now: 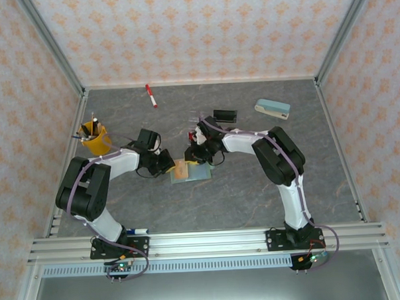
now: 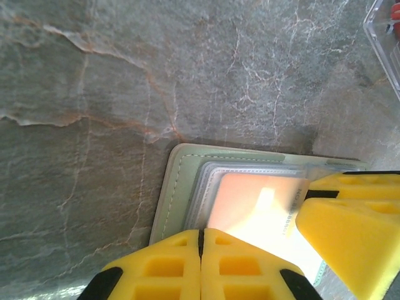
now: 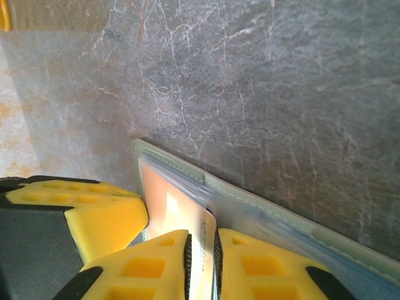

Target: Take the credit cards out of the card holder

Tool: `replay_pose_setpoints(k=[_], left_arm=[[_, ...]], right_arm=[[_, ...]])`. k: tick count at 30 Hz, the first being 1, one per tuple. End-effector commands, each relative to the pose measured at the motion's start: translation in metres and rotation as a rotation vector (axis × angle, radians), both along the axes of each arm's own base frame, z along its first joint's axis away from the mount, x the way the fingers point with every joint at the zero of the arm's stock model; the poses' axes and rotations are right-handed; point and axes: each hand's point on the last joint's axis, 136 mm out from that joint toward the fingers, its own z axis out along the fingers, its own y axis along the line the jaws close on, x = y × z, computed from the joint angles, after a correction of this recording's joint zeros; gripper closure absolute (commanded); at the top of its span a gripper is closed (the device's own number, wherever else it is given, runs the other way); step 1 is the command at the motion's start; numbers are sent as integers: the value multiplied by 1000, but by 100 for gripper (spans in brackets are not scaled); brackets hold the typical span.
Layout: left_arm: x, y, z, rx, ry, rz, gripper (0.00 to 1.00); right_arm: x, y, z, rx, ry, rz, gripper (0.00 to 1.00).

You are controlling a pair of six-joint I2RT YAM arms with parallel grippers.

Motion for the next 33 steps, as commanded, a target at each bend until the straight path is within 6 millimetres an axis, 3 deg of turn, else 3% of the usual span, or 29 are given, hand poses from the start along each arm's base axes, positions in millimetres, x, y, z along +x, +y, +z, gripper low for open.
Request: replay_pose_setpoints(k=[1,9,13,19,26,33], left_arm=[[-31,23,-30,130,101,0,96],[-30,18,-29,99,89,-6,98],[-26,16,-20,82,70,-10,93],[-20,15,1,64,24,-18,82],[-18,13,7,57,7,-32,82],[-5,-9,27,-44,-61,-71,84]], right_arm=[[-7,17,34,140,-22,55,84],[-6,13,26,103,-20,43,92],[-3,3,15,13,-33,21,100],[1,-24,2,-136,-65,-11,100],[2,-37,3,-189,-86,-17,100],[1,-42,5,-222,-92,-7,100]])
